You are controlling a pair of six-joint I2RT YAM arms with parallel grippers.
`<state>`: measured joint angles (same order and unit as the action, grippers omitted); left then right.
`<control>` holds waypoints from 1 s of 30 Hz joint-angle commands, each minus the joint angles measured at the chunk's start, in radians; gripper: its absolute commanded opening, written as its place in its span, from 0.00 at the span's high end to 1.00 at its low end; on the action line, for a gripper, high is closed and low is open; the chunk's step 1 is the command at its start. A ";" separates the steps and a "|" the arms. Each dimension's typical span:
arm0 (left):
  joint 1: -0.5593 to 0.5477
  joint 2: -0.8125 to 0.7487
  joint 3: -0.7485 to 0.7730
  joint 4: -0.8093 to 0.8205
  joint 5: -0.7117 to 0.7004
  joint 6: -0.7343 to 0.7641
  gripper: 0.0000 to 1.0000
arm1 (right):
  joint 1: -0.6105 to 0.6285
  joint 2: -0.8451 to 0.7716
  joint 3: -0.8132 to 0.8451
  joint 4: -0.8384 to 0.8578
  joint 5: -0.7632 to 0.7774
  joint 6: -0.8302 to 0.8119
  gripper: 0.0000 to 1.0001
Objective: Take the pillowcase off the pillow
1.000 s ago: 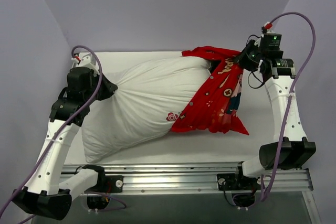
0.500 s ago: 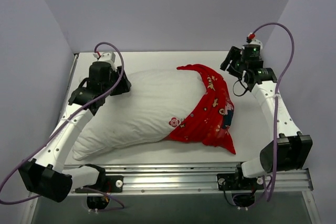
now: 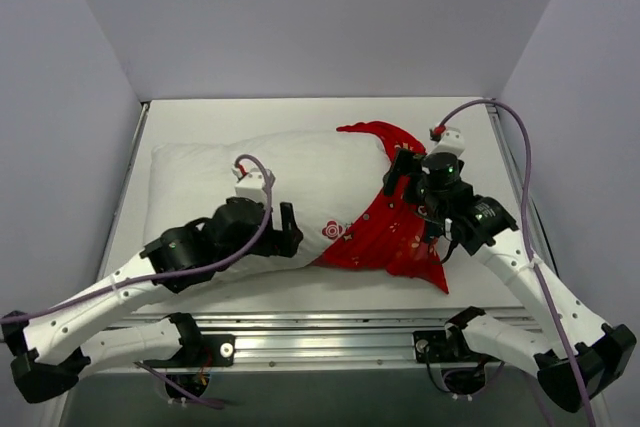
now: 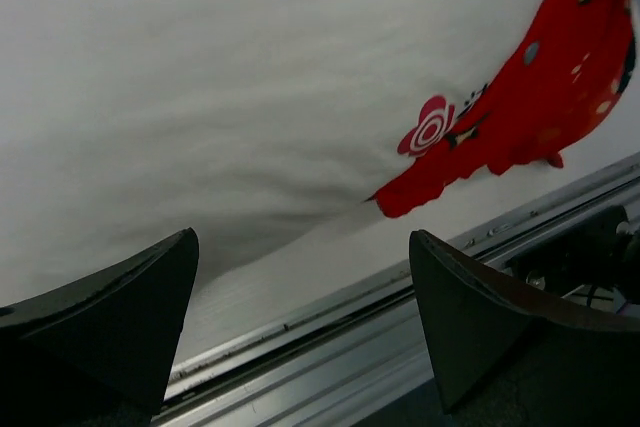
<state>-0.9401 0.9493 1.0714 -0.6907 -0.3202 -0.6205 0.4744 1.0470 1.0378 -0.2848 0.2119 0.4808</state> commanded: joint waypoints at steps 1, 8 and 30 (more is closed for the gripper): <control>-0.167 0.080 -0.062 -0.084 -0.190 -0.240 0.06 | 0.079 -0.057 -0.082 -0.024 0.066 0.073 0.08; -0.166 0.311 -0.045 -0.072 -0.381 -0.349 0.06 | 0.151 -0.088 -0.159 -0.039 0.096 0.099 0.02; 0.021 0.427 0.048 0.399 -0.250 -0.036 0.98 | 0.365 -0.001 -0.232 0.040 0.010 0.199 0.10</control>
<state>-0.9230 1.3907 1.0431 -0.3927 -0.5678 -0.6926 0.8307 1.0088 0.8413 -0.3141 0.2184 0.6140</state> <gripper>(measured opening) 0.039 0.907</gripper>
